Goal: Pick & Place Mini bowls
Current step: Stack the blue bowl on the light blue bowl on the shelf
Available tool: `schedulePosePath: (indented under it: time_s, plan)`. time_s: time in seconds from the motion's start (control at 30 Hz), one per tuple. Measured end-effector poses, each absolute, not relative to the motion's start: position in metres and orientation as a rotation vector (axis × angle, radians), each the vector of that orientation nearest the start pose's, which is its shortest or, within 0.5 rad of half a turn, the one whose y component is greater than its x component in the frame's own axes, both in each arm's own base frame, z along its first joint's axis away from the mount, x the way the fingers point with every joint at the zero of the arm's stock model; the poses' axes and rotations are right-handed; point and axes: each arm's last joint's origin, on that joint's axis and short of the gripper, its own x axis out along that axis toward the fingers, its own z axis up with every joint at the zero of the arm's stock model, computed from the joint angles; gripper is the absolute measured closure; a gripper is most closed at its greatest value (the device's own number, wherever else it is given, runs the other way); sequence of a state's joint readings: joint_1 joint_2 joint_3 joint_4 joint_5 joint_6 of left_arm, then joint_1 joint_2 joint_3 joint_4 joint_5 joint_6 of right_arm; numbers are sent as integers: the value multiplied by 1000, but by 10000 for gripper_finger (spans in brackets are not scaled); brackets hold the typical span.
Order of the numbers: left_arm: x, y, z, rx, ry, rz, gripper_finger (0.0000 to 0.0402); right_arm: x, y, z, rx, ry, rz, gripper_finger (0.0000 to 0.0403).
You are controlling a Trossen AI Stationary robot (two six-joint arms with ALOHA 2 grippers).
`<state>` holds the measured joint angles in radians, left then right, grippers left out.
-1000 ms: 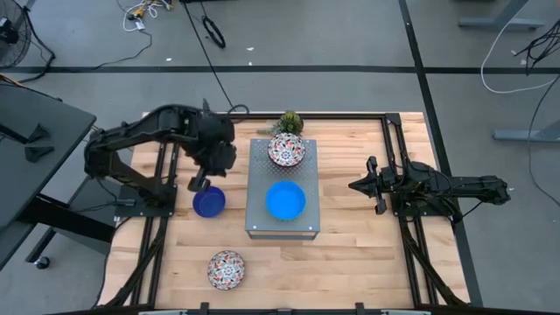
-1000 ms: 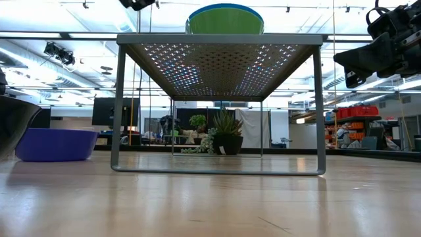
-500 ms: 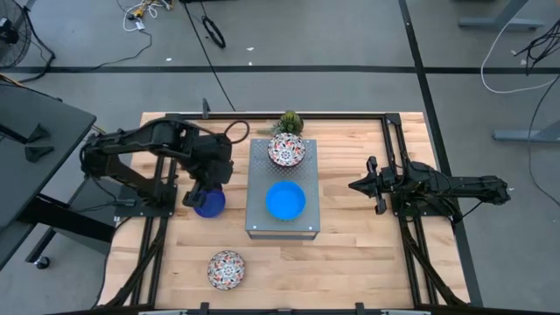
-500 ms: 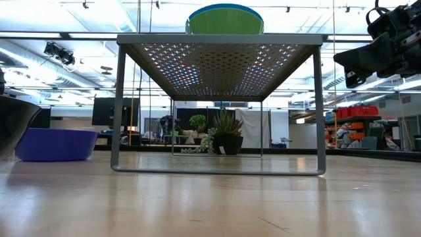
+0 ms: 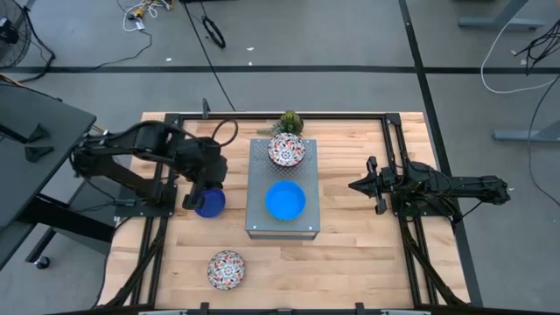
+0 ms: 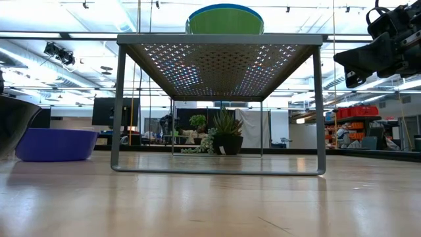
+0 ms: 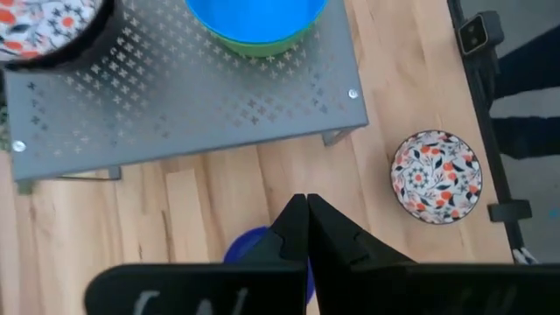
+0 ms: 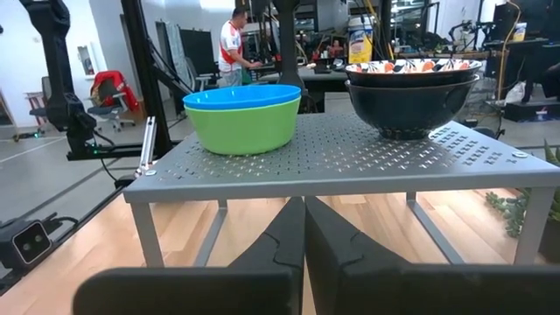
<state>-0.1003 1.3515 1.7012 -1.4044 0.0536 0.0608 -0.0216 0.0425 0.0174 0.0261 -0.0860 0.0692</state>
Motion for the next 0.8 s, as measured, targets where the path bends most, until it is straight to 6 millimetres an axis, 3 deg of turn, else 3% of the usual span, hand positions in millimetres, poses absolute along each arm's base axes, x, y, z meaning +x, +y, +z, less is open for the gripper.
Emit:
schedulePosePath:
  time_s: [0.53, 0.8]
  plan:
    - [175, -23, 366, -9, 1067, -125, 401, 99, 0, 169, 69, 1, 65, 392]
    - [166, -32, 335, -91, 1108, -121, 401, 99, 0, 169, 69, 1, 65, 392]
